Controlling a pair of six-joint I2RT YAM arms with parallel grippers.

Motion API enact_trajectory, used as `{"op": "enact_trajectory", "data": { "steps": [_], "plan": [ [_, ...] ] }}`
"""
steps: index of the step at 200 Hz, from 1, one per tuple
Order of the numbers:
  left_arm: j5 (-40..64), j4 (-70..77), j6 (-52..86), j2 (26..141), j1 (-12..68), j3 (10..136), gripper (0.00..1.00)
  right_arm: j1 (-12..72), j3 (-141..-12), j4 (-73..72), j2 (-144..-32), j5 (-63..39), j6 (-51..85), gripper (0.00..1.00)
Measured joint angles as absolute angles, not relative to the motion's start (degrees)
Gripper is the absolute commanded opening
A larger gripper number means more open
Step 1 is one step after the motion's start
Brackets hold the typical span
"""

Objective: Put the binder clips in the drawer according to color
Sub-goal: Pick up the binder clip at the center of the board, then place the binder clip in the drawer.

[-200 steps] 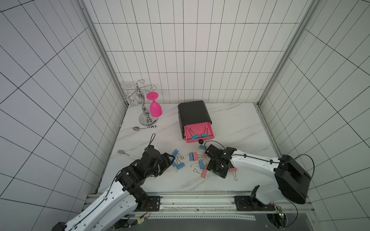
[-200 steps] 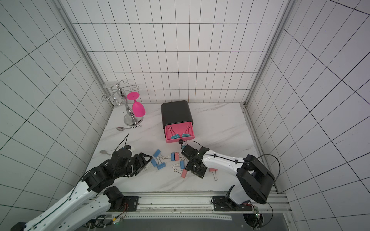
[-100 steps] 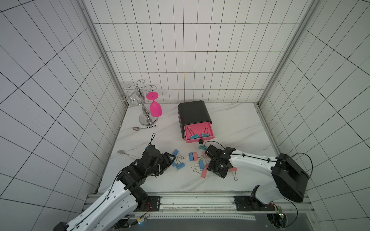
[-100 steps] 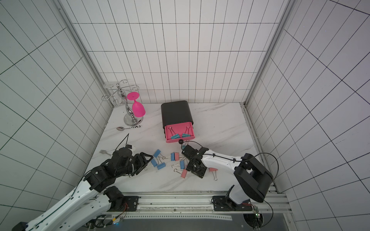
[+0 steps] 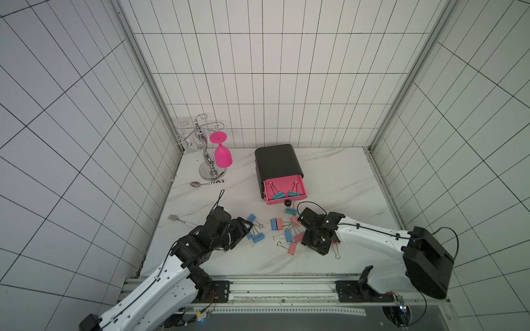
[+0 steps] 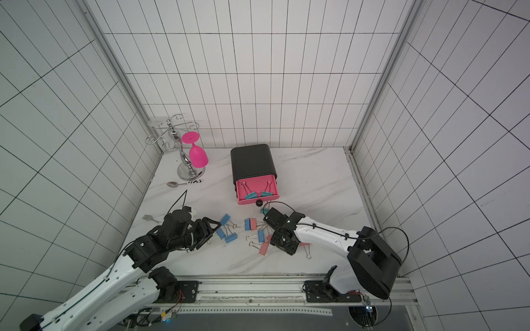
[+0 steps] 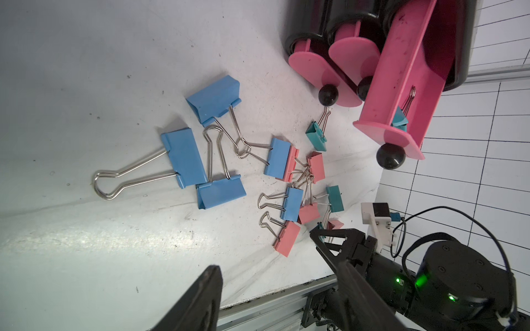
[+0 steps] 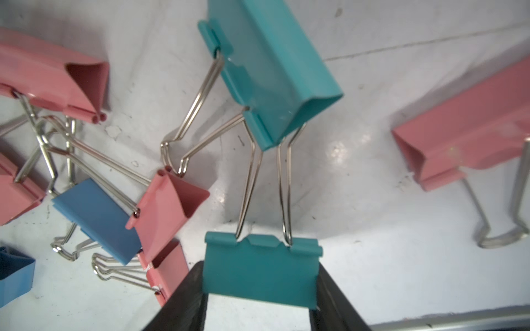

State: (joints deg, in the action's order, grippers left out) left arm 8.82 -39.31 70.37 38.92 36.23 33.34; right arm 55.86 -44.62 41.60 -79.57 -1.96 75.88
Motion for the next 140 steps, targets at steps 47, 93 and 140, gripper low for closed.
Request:
{"op": "enact_trajectory", "data": {
  "steps": [47,93,140],
  "plan": [
    [10.1,-39.2,69.0,40.7,34.0,35.1,0.67,55.3,-46.2,48.1,-73.8,2.4,74.4,0.49],
    [12.3,-38.2,66.6,45.0,31.2,40.9,0.67,50.9,-54.9,55.3,-69.7,7.4,69.6,0.48],
    [15.3,-36.8,63.9,50.8,28.3,47.0,0.67,47.6,-71.7,60.0,-74.7,9.5,61.6,0.47]
  ]
}}
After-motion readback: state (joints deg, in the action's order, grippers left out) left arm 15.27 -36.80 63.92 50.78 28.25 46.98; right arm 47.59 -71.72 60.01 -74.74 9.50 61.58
